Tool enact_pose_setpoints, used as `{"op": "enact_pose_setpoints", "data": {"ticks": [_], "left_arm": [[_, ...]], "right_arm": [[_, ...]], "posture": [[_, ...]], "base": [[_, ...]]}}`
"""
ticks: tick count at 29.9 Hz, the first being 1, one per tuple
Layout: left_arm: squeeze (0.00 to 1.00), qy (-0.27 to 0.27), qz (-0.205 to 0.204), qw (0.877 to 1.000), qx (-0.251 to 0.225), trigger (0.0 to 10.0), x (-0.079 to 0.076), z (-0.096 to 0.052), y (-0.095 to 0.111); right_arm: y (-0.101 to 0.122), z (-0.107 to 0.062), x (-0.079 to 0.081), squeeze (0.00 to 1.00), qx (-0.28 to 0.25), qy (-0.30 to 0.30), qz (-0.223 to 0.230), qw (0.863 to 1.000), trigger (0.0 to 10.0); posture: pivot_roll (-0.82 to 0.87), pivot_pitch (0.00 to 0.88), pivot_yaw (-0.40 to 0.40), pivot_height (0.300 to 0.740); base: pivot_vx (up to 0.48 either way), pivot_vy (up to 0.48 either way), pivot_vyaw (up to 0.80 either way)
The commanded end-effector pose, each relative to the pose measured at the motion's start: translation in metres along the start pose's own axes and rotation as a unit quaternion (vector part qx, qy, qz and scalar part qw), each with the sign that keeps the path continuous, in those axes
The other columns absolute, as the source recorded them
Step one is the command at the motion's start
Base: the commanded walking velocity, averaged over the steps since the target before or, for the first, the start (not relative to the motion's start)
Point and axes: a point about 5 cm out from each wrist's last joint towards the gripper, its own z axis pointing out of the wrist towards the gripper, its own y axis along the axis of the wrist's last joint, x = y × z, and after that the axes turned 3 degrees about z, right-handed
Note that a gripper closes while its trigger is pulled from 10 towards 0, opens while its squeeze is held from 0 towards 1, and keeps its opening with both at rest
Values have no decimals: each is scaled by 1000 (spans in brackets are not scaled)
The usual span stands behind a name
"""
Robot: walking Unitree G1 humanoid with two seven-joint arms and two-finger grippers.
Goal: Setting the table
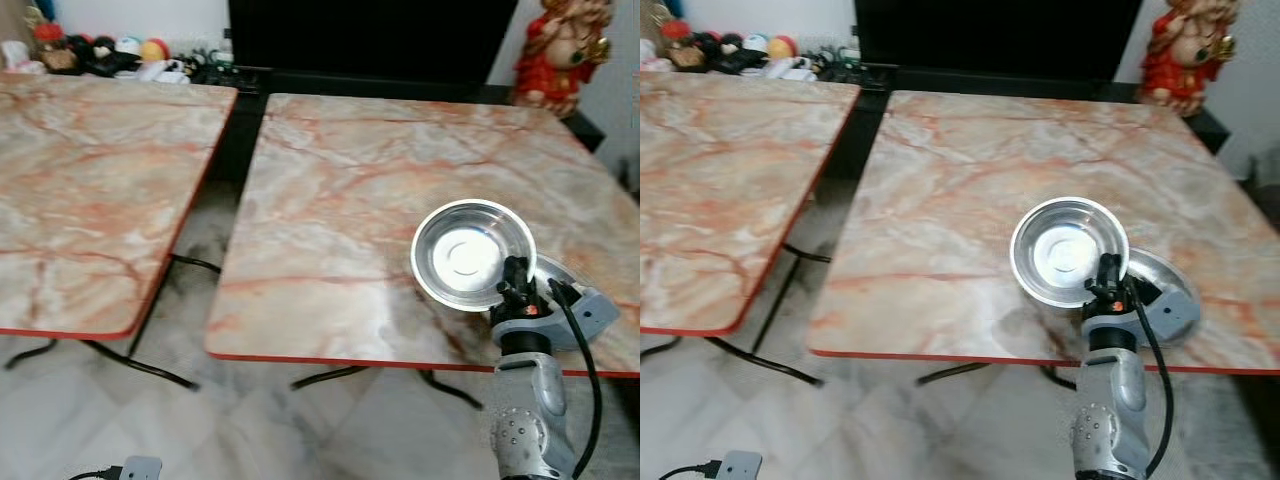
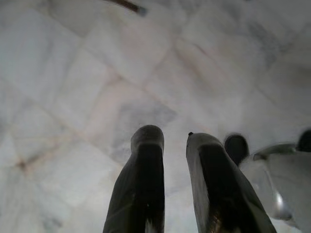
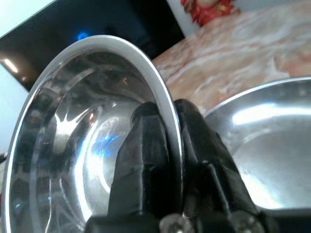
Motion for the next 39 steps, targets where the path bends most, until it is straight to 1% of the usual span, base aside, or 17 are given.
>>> {"op": "enact_pose_setpoints", "data": {"ticks": [1,17,24,26,30,32,36,38,39], "left_arm": [[0,3,5,1000,14,10000,3,-3,-9],[0,2,-5,1000,11,10000,3,-3,-9],[0,3,-5,1000,11,10000,4,-3,-9],[0,3,-5,1000,11,10000,4,-3,-9],[0,0,1,1000,8,10000,4,-2,-7],[0,1,3,1000,7,10000,6,-2,-7],[0,7,14,1000,11,10000,18,-4,-10],[0,9,15,1000,12,10000,21,-5,-10],[0,13,15,1000,15,10000,25,-5,-12]], "right_arm": [[3,1,1,0,-7,2,-3,1000,10000],[6,3,-2,0,-17,-11,-5,1000,10000],[8,4,0,0,-27,-11,-2,1000,10000],[8,4,-1,0,-30,-10,-3,999,10000],[9,5,-2,0,-33,-13,-5,999,10000],[10,6,-2,0,-35,-13,-7,999,10000],[16,10,-2,0,-50,-16,-8,999,10000],[17,10,-3,0,-52,-16,-9,998,10000],[17,11,-4,0,-54,-17,-11,998,10000]], "posture": [[66,153,-40,740],[67,152,-42,740],[65,148,-39,740],[65,144,-38,740],[56,107,-33,740],[50,95,-29,740],[44,51,-18,740],[44,51,-18,740],[45,34,-16,740]], "base": [[0,0,0],[0,0,0],[247,0,0],[251,0,0],[0,0,0],[0,0,0],[0,0,0],[0,0,0],[0,0,0]]}}
